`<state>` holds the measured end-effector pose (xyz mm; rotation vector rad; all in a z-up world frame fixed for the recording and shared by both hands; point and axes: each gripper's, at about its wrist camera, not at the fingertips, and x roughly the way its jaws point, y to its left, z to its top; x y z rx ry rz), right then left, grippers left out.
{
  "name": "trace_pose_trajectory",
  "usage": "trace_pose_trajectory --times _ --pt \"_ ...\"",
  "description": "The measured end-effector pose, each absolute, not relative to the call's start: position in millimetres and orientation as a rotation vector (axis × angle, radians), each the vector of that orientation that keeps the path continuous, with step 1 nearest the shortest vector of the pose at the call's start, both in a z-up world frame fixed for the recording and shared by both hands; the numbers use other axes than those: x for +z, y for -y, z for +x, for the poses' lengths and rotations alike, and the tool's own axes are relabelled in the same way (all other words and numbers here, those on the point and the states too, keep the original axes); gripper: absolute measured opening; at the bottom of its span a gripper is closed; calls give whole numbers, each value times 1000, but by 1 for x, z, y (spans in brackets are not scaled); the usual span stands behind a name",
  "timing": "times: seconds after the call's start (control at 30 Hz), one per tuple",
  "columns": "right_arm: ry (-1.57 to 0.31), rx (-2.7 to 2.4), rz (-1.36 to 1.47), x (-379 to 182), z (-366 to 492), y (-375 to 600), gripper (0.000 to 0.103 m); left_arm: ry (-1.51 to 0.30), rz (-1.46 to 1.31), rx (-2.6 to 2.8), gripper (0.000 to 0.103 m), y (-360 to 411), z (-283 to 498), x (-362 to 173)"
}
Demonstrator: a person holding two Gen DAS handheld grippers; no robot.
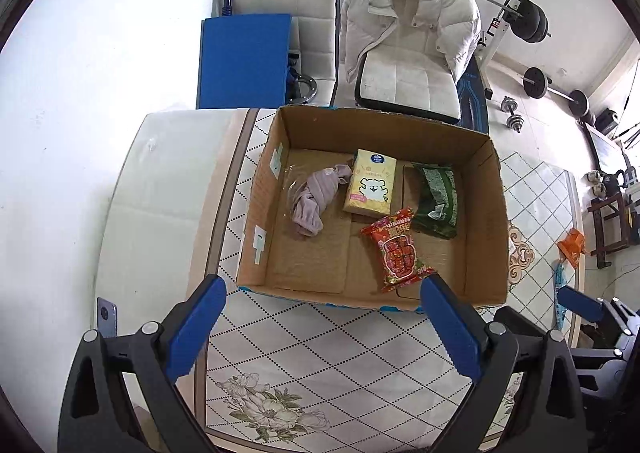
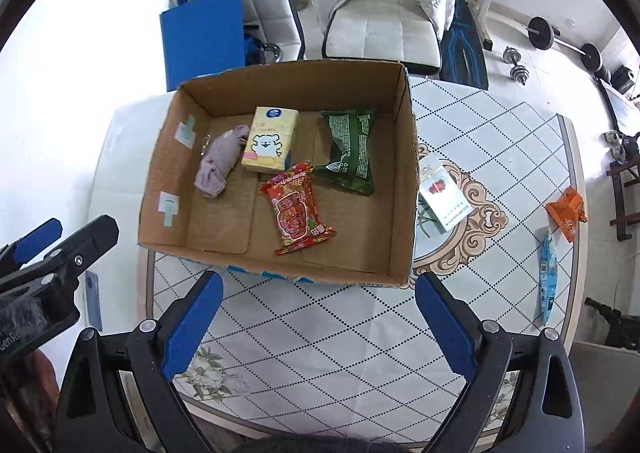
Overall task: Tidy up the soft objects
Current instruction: 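Grasp the white cigarette pack with the left gripper while the right grasps the blue tube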
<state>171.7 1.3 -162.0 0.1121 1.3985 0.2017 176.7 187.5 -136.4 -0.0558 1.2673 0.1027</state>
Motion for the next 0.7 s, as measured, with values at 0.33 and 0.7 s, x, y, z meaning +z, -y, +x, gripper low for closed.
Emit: trace_pose_trajectory --times 0.33,0.7 --pt "-1436 78 242 -171 169 137 99 -1293 -46 -85 100 -72 203 -130" --pt "-1546 -203 419 -277 177 356 78 -1578 -101 -122 100 129 277 -268"
